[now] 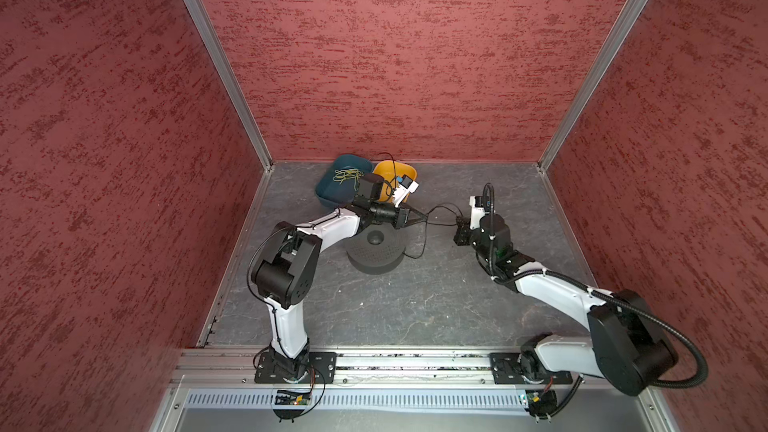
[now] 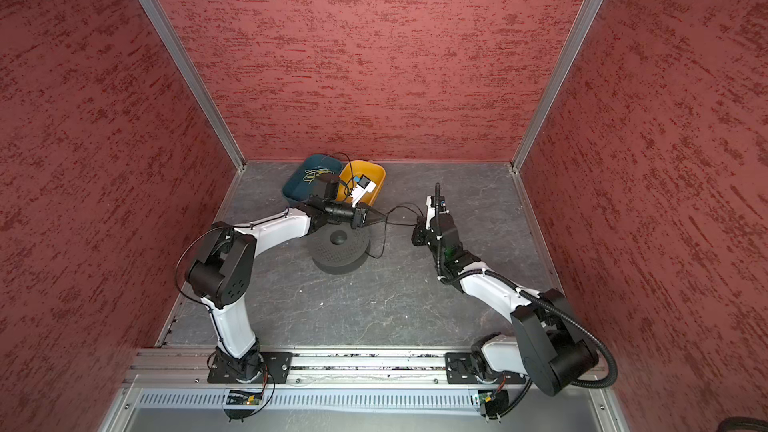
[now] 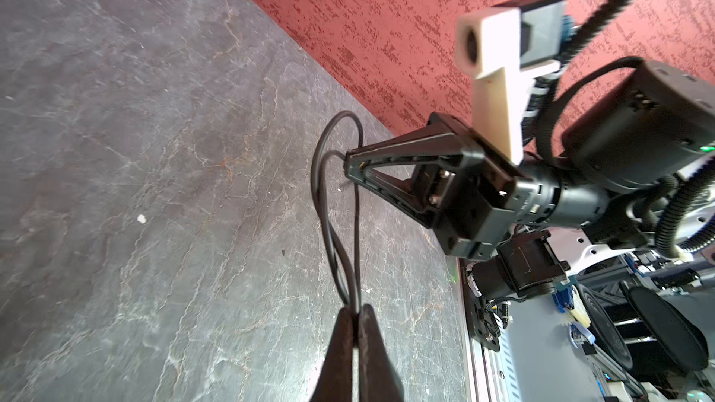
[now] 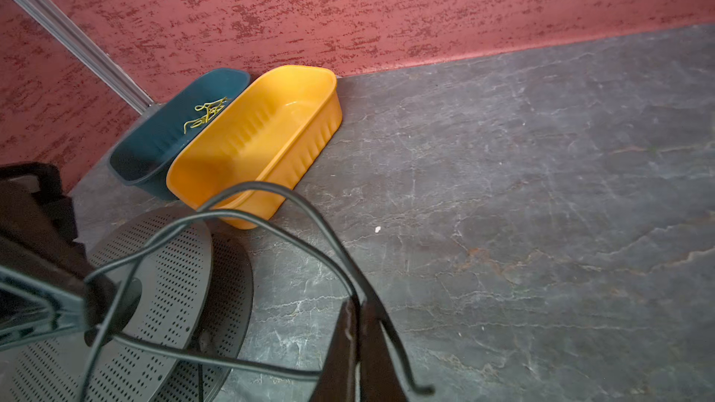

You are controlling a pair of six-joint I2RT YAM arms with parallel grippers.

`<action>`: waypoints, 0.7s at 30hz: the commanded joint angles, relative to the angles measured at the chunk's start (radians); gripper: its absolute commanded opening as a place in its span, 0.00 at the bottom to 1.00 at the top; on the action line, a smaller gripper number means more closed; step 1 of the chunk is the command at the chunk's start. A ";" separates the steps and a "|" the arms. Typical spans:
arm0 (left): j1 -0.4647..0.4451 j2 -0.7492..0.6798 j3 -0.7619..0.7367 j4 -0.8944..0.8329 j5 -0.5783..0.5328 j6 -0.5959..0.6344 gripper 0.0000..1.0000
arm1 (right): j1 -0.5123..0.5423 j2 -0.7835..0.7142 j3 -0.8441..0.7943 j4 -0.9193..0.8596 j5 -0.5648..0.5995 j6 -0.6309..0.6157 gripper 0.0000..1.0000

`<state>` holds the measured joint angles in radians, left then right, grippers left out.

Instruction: Wrap the cables

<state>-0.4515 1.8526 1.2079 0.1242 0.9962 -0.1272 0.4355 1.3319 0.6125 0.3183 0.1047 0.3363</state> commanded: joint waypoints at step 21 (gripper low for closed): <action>0.007 -0.333 -0.292 0.169 -0.350 -0.025 0.00 | -0.248 0.085 0.055 -0.154 -0.032 0.340 0.00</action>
<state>-0.4862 1.6073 0.9417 0.2718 0.7273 -0.1688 0.3168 1.3796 0.6849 0.2844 -0.1543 0.6197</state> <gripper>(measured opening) 0.057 0.048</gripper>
